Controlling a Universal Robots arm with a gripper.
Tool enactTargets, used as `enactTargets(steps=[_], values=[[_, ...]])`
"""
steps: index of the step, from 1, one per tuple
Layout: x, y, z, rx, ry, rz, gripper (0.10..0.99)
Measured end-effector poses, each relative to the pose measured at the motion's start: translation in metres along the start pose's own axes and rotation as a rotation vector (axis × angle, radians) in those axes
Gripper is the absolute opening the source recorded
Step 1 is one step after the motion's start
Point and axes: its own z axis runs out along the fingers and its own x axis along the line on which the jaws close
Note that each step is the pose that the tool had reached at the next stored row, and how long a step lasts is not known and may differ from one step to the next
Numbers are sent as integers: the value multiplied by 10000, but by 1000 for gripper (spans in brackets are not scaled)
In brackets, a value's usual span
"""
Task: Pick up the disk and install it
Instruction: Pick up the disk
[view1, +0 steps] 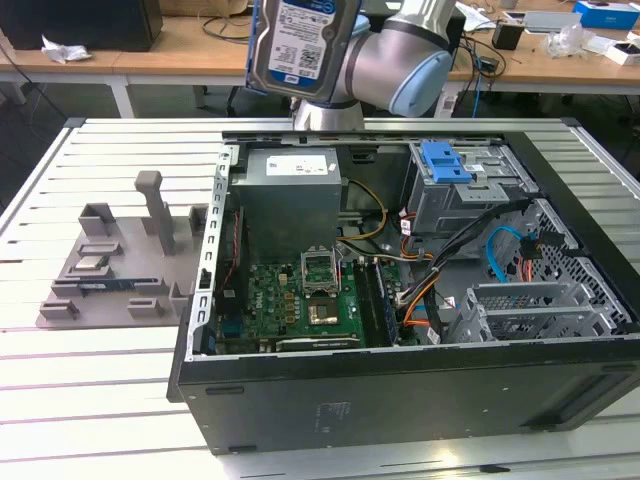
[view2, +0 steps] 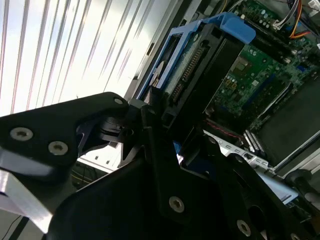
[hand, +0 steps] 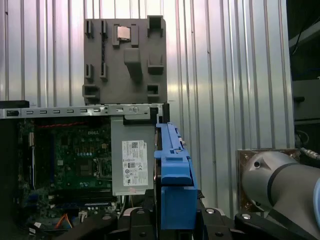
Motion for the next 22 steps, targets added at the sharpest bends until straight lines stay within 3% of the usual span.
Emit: enactTargets(steps=[8, 11, 14, 17, 22], values=[[-13, -382, -22, -44, 2, 1, 365], [-19, -563, -30, -62, 0, 1, 365], [-29, -810, -46, -94, 4, 2, 365], [-35, -992, -55, -114, 4, 3, 365], [-36, -1003, -56, -116, 4, 2, 365]])
